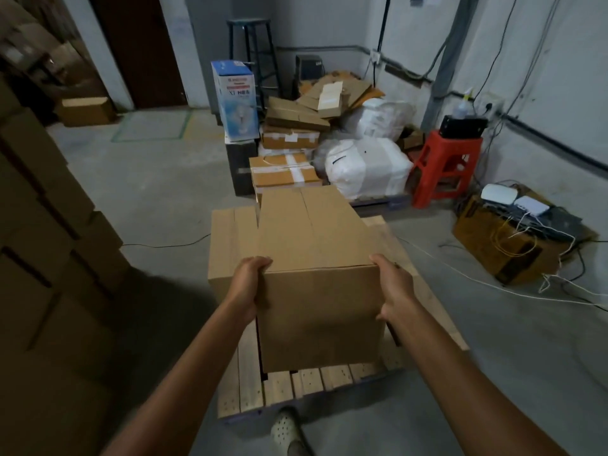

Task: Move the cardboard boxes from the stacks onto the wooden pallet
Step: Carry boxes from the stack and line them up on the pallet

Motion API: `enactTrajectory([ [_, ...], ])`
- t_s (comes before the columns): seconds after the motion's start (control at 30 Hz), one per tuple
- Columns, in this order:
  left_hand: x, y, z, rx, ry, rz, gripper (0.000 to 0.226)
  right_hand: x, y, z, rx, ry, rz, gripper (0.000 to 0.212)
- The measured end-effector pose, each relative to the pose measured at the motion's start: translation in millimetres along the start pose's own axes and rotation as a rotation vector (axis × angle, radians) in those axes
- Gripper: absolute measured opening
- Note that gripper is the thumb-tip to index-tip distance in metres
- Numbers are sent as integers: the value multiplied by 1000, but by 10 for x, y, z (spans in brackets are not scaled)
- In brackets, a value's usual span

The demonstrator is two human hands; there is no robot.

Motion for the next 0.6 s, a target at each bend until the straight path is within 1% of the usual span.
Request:
enactTrajectory([
  [0.07,-11,392,62,0,-3,-39,18,85,329,183,-13,-47,18,43],
  [0.1,-25,592,72,-6,0,-56,16,134,486,283,-17,-72,34,53],
  [0.17,-75,980,88,-2,10,-70,22,210,781,508,7,-108,90,71],
  [0.23,-120,1400,106,19,30,-78,31,270,1105,725,36,-136,146,81],
  [0.33,-153,1949,143,16,10,-101,28,375,1517,973,40,-181,191,80],
  [0.47,-139,2586,276,4,-36,-122,21,539,2048,1244,28,-205,181,77],
  [0.6,-69,3064,397,-8,-26,-139,38,679,2643,1475,60,-212,124,71],
])
Point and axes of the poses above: each hand's wrist, its own y-axis towards the middle knuckle, its own z-axis out of the palm, x = y × z, the point moved 9 cm from there along y, towards the middle knuckle, and after that the axes turned 1 degree about z, right-handed, at the moved point
